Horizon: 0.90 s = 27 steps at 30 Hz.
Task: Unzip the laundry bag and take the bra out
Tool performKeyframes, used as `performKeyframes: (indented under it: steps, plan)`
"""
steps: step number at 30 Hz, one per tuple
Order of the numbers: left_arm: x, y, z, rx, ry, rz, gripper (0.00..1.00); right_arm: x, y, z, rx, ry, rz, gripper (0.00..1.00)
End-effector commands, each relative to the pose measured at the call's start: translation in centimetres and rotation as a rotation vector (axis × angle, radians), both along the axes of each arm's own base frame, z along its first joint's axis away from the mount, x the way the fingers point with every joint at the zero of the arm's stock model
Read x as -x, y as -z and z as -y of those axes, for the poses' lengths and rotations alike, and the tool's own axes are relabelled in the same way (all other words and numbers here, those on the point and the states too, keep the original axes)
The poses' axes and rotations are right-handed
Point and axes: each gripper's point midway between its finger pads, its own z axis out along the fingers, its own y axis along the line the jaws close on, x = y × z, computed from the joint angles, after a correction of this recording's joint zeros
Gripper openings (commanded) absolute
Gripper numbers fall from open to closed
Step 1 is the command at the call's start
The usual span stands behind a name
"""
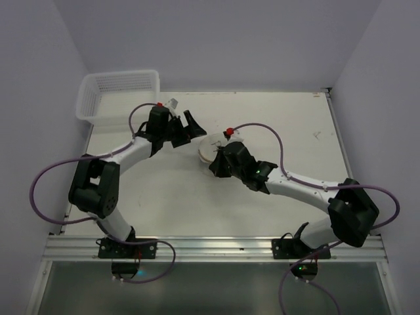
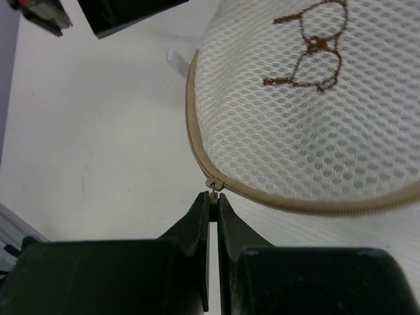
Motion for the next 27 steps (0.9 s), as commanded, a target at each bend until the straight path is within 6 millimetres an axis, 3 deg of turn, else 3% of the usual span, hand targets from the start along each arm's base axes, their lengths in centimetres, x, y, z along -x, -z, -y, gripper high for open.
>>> performKeyframes:
  steps: [1, 2, 3, 6, 11, 17, 19, 20, 21, 23, 25, 27]
  plan:
    - [1.2, -3.3, -2.5, 0.005, -0.149, 0.033, 0.99, -0.8, -2.1, -2.9, -0.080, -0.003, -0.002, 0.00]
    - [1.9, -4.2, -2.8, 0.028, -0.171, 0.040, 0.98, -1.1, -2.4, -3.2, -0.090, 0.000, -0.001, 0.00]
    - [3.2, -2.7, -3.0, 0.014, -0.179, 0.005, 0.98, -1.2, -2.5, -3.4, -0.091, -0.002, 0.000, 0.00]
    - [5.8, -1.7, -2.3, 0.037, -0.175, -0.045, 0.93, -1.5, -2.4, -4.0, -0.088, -0.009, 0.002, 0.00]
    - [7.1, -1.0, 0.0, 0.068, -0.139, -0.072, 0.82, -1.5, -1.9, -4.3, -0.081, -0.023, -0.005, 0.00]
    - [7.2, -0.1, 1.8, 0.045, -0.117, -0.086, 0.58, -1.3, -1.6, -4.2, -0.073, -0.022, -0.008, 0.00]
    - [7.2, 0.3, 1.7, 0.037, -0.129, -0.090, 0.38, -1.2, -1.8, -3.9, -0.071, -0.021, -0.002, 0.00]
    - [7.2, 0.5, 1.6, 0.030, -0.135, -0.095, 0.31, -0.9, -1.3, -3.5, -0.058, -0.021, -0.008, 0.00]
    - [7.0, 0.6, 1.4, 0.021, -0.141, -0.089, 0.15, -0.7, -1.5, -3.1, -0.052, -0.024, 0.001, 0.00]
    - [7.0, 1.0, 1.2, -0.008, -0.138, -0.088, 0.04, -0.2, -0.3, -1.8, -0.014, -0.019, -0.001, 0.00]
    - [6.5, 0.8, 0.9, -0.034, -0.141, -0.073, 0.00, -0.3, -0.3, 0.2, 0.003, 0.003, 0.015, 0.00]
    - [5.8, 0.4, 0.4, -0.051, -0.137, -0.041, 0.00, -0.5, 1.7, 3.6, 0.037, 0.059, -0.015, 0.00]
